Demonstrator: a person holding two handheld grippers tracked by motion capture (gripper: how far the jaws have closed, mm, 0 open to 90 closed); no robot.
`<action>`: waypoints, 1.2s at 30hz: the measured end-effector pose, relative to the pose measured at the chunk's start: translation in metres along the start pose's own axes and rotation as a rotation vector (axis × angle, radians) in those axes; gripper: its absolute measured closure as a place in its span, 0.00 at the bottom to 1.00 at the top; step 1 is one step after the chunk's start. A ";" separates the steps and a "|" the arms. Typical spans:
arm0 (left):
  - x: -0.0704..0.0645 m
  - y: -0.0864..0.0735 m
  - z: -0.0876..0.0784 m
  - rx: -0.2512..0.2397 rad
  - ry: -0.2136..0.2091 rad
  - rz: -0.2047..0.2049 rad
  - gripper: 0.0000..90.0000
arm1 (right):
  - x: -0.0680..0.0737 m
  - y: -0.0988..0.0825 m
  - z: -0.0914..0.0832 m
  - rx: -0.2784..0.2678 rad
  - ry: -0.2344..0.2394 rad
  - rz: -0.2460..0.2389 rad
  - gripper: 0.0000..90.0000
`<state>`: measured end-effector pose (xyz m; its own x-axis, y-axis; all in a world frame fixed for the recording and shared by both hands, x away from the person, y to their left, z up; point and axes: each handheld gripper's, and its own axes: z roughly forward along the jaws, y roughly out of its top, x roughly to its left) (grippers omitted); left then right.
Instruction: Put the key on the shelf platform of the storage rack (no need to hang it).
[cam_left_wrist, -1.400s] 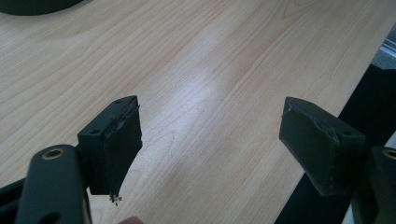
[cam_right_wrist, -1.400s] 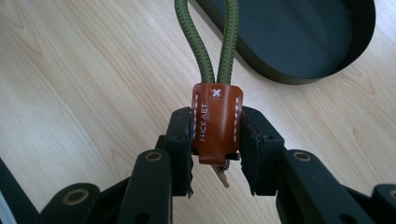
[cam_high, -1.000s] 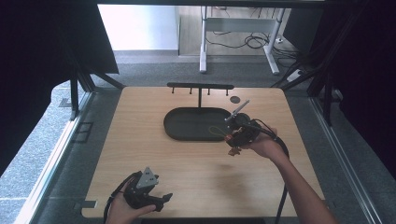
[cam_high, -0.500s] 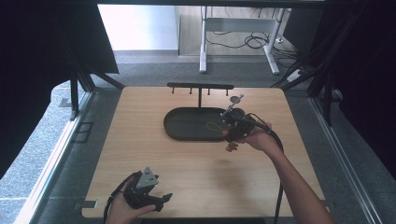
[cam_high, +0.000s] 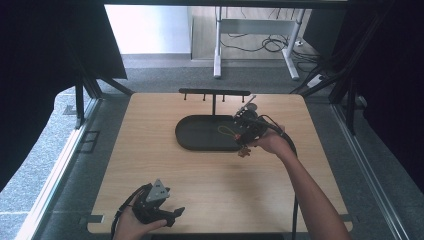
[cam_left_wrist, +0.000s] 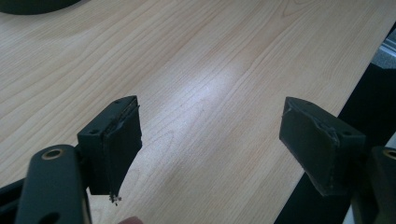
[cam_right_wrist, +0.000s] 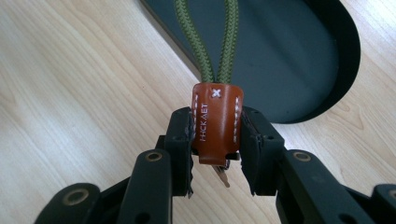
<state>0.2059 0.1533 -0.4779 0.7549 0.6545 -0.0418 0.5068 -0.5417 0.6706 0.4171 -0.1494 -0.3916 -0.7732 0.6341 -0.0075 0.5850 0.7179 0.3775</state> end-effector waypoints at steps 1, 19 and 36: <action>0.000 0.000 0.000 0.000 0.000 -0.001 0.24 | -0.001 0.001 0.001 0.003 -0.002 0.004 0.74; 0.001 0.000 -0.001 -0.004 -0.002 -0.002 0.24 | -0.011 0.027 0.009 -0.009 0.002 0.032 0.74; 0.003 -0.001 -0.003 -0.009 0.001 -0.007 0.24 | -0.025 0.047 0.020 -0.011 -0.015 0.056 0.74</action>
<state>0.2060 0.1577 -0.4765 0.7505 0.6592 -0.0458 0.5086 -0.5320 0.6770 0.4689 -0.1256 -0.3924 -0.7356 0.6774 0.0005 0.6245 0.6778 0.3882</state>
